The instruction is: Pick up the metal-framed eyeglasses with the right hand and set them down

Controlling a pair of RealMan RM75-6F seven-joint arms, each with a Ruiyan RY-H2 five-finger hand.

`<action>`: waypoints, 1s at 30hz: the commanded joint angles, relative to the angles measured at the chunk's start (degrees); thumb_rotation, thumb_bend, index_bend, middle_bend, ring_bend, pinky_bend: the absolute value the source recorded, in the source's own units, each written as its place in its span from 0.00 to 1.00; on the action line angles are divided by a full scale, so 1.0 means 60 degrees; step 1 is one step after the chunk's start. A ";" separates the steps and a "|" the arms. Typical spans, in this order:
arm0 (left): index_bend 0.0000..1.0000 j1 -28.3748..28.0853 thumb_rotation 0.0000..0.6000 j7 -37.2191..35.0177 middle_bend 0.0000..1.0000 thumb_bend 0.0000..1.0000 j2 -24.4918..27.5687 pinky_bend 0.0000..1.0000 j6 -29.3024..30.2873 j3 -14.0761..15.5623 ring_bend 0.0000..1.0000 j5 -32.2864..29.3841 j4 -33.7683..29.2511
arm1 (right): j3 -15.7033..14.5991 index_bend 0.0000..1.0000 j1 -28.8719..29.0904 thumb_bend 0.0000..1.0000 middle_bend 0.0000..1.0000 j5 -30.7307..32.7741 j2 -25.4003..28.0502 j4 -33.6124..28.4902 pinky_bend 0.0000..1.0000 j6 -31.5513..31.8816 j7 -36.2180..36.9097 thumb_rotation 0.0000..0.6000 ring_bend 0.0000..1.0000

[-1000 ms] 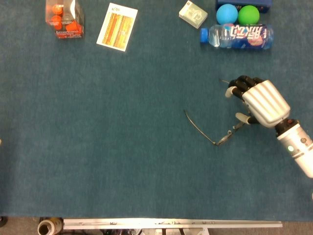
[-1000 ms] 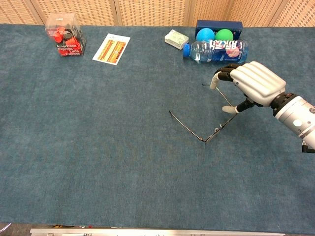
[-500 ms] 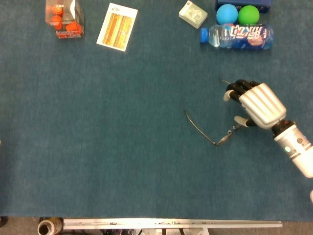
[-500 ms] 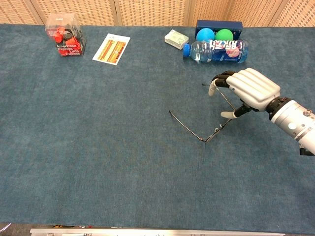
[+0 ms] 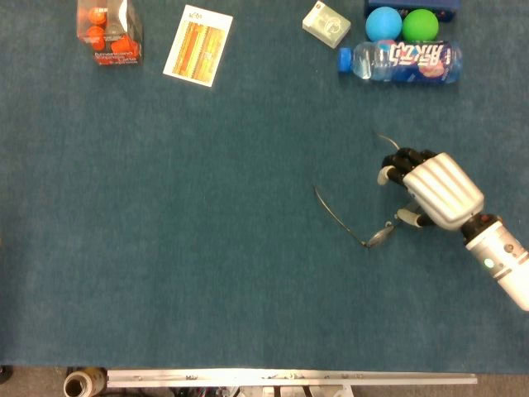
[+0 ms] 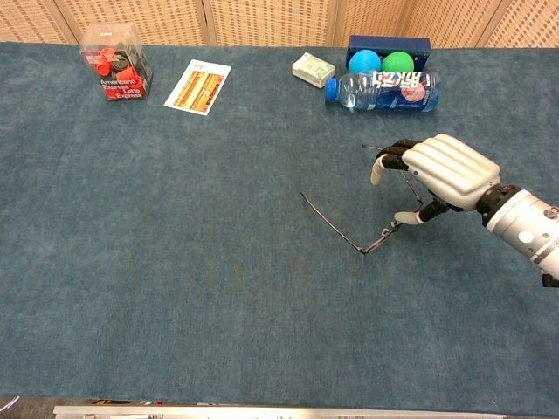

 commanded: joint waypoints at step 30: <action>0.49 -0.0014 1.00 0.0104 0.47 0.04 -0.0018 0.63 -0.0092 -0.0006 0.48 -0.0052 -0.0056 | -0.0604 0.41 -0.0901 0.12 0.34 -0.0326 0.1395 -0.2102 0.47 0.0969 -0.0859 1.00 0.26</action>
